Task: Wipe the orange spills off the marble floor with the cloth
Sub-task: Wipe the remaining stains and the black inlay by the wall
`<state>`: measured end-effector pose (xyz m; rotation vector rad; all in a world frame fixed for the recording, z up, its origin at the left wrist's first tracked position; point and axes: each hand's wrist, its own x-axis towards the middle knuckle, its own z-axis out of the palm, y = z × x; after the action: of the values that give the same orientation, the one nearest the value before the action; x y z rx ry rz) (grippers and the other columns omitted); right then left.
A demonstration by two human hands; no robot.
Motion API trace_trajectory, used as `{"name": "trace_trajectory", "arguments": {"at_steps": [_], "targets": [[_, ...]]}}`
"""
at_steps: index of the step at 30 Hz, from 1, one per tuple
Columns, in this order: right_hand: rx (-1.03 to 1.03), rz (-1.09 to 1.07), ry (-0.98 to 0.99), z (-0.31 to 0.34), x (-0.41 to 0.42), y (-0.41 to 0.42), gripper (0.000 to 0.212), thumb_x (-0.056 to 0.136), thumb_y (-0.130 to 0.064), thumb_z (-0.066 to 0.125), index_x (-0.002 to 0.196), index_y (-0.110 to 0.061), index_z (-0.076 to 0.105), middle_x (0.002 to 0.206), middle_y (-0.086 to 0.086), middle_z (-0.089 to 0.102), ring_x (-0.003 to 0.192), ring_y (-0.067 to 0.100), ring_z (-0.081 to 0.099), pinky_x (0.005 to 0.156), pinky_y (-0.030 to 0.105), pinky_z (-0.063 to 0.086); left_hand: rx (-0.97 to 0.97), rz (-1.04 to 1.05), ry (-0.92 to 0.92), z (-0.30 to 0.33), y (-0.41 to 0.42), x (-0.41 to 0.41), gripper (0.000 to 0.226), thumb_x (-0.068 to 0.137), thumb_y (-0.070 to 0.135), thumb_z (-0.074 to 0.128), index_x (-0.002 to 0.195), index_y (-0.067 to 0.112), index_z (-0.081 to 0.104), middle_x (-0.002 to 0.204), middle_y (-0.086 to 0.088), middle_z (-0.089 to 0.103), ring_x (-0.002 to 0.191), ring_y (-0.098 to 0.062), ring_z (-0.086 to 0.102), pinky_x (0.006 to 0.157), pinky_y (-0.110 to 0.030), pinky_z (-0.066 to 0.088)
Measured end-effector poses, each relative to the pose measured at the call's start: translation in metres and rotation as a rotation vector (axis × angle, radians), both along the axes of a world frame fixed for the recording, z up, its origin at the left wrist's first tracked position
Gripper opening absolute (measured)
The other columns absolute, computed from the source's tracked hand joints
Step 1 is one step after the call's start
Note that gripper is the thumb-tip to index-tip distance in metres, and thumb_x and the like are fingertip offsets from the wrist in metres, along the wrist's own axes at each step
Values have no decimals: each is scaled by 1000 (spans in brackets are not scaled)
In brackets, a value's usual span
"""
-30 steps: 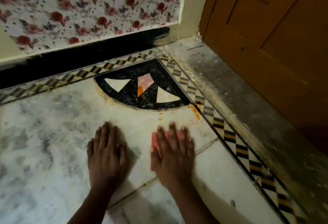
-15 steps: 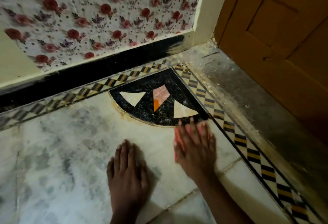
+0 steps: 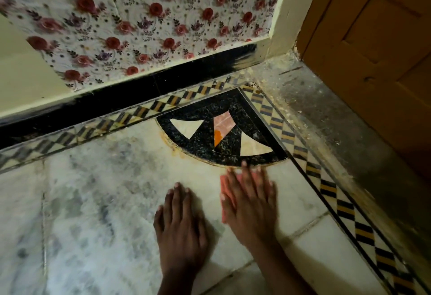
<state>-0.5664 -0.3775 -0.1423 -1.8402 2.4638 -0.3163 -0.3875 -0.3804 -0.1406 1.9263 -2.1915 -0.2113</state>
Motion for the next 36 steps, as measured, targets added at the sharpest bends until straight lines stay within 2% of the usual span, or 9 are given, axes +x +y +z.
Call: {"name": "trace_trajectory", "arguments": {"at_steps": [7,13,15,18,22,26,28,32,36], "targets": [[109,-447,-74,2,-41,-52,71,103,-66,19,169,-42,5,180,6,0,163,44,-4,130,64,7,1,14,12,1,1,-2,68,96,43,38,156,13,48,172,-9,31,157,-28,33,122,-49,24],[-21,181,-129,-2,-9,-41,58,107,-50,30,163,-41,35,177,-4,19,165,26,13,132,47,13,-24,13,31,-1,1,0,67,97,43,39,156,13,48,172,-8,32,157,-28,33,122,-49,25],[-36,296,-417,7,-13,-22,46,111,-38,35,152,-43,54,172,-7,35,157,17,35,127,37,28,-14,20,31,-1,1,-1,67,98,42,39,157,13,47,172,-8,31,157,-28,33,122,-50,26],[-117,-116,-1188,40,-10,-17,46,113,-16,45,133,-50,69,141,-4,69,84,7,68,67,23,55,-14,22,37,-1,1,-1,67,98,41,41,159,13,45,172,-8,30,158,-28,32,123,-50,25],[-261,-564,-1837,64,-9,-23,40,108,-21,47,143,-22,66,131,7,76,121,28,72,92,39,57,-20,24,53,0,2,-1,68,97,41,40,159,12,45,172,-9,30,158,-28,32,122,-51,26],[-296,-635,-2209,90,-15,-20,68,85,-52,73,143,-17,67,140,19,69,125,39,67,105,53,52,5,18,62,3,1,-1,69,99,42,36,160,11,43,173,-11,28,159,-30,30,122,-52,25],[-371,-698,-2045,91,-25,-14,59,90,-60,68,130,-17,74,128,17,75,122,39,69,104,54,52,8,20,57,4,1,-1,69,99,42,37,160,11,42,173,-11,27,159,-30,30,122,-52,26],[-861,-1023,-1130,62,-61,22,20,104,-11,59,94,-24,70,100,0,73,94,1,71,103,49,54,22,23,64,4,3,0,68,99,40,41,160,10,42,173,-11,27,159,-30,29,122,-53,27],[-669,-470,-477,39,-57,39,15,98,3,65,110,3,73,118,24,67,108,30,67,99,22,51,29,19,54,4,2,-1,68,97,38,47,160,11,42,174,-10,26,160,-29,28,123,-53,26]]}}
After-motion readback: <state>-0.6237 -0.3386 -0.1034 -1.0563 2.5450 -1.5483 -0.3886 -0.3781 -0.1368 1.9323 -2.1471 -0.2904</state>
